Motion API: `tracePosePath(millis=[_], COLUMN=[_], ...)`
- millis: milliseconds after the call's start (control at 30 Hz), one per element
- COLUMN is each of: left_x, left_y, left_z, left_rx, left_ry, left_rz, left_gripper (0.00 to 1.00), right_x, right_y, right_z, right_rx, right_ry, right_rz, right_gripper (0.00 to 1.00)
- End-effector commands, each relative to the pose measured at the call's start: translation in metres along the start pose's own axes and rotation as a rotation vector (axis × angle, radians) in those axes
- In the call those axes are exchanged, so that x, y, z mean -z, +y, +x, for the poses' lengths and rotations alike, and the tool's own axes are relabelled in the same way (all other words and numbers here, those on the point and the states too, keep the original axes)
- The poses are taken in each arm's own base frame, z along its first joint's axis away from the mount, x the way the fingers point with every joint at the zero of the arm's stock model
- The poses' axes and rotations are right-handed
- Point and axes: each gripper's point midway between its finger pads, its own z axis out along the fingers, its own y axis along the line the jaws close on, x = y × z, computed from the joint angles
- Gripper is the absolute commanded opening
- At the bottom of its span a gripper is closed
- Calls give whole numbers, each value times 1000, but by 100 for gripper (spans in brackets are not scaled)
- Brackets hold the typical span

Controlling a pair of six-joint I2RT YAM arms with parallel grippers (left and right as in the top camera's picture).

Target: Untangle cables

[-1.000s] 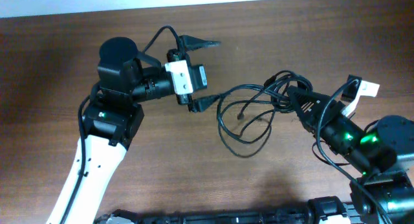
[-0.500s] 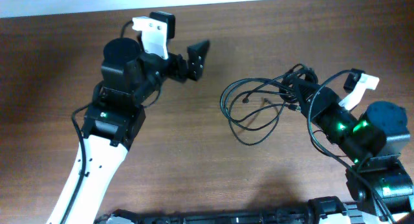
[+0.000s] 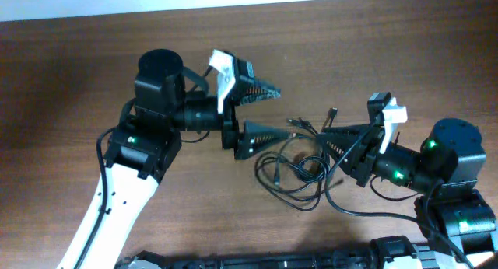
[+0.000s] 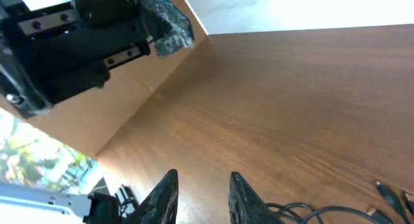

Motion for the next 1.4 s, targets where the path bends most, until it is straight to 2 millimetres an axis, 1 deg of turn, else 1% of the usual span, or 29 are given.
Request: tracePosePath(millis=[0, 33, 67, 100, 133, 233, 267, 300, 333, 367, 433, 467, 533, 567, 600, 667, 767, 867, 900, 967, 1033, 1267, 1300, 1367], left_x=[5, 9, 11, 11, 11, 12, 10, 7, 1, -5, -15, -17, -14, -13, -12, -12, -12, -12, -12, -12, -12, -12, -12, -12], left_y=[31, 45, 50, 49, 48, 47, 47, 45, 42, 39, 38, 43, 53, 55, 57, 57, 57, 57, 57, 57, 57, 57, 57, 57], left_z=[12, 19, 25, 31, 36, 41, 42, 44, 48, 52, 60, 63, 64, 64, 65, 65, 65, 65, 65, 65, 65, 65, 65, 65], left_rx=[-93, -66, -52, -58, -56, -35, -50, -63, -64, -57, -47, -47, -54, -57, -57, -50, -44, -44, -44, -44, -44, -44, -44, -45], left_ry=[50, 74, 96, 120, 138, 152, 156, 167, 179, 193, 218, 231, 244, 246, 249, 248, 249, 249, 249, 249, 249, 249, 249, 249], left_rz=[-203, -284, -314, -310, -307, -304, -296, -284, -267, -247, -232, -254, -315, -330, -340, -341, -341, -341, -341, -341, -341, -341, -342, -342], left_gripper=[99, 99, 100, 99, 99, 99, 95, 94, 95, 100, 99, 99, 99, 99, 99, 99, 99, 99, 99, 99, 99, 99, 99, 99], right_x=[2, 1, 1, 2, 2, 0, -3, -6, -8, -11, -13, -13, -13, -14, -16, -20, -31, -33, -31, -22, -16, -20, -24, -25], right_y=[6, -5, -18, -36, -51, -78, -82, -87, -91, -97, -106, -109, -116, -119, -127, -139, -160, -169, -174, -189, -195, -199, -197, -198], right_z=[1, 5, 10, 17, 25, 46, 48, 52, 56, 66, 91, 102, 126, 134, 145, 161, 183, 206, 211, 217, 219, 217, 218, 221], right_rx=[24, -15, -47, -85, -123, -213, -226, -246, -262, -263, -252, -255, -275, -288, -320, -378, -455, -536, -534, -507, -488, -466, -471, -466], right_ry=[8, 20, 33, 52, 80, 168, 182, 203, 222, 278, 401, 461, 581, 623, 672, 741, 820, 905, 923, 962, 981, 958, 947, 940], right_rz=[-22, 34, 102, 191, 263, 361, 365, 369, 374, 377, 374, 369, 353, 347, 353, 368, 370, 370, 391, 486, 527, 528, 498, 496], right_gripper=[25, 29, 35, 43, 47, 48, 48, 48, 51, 54, 57, 58, 61, 63, 63, 63, 63, 63, 63, 63, 63, 62, 62, 62])
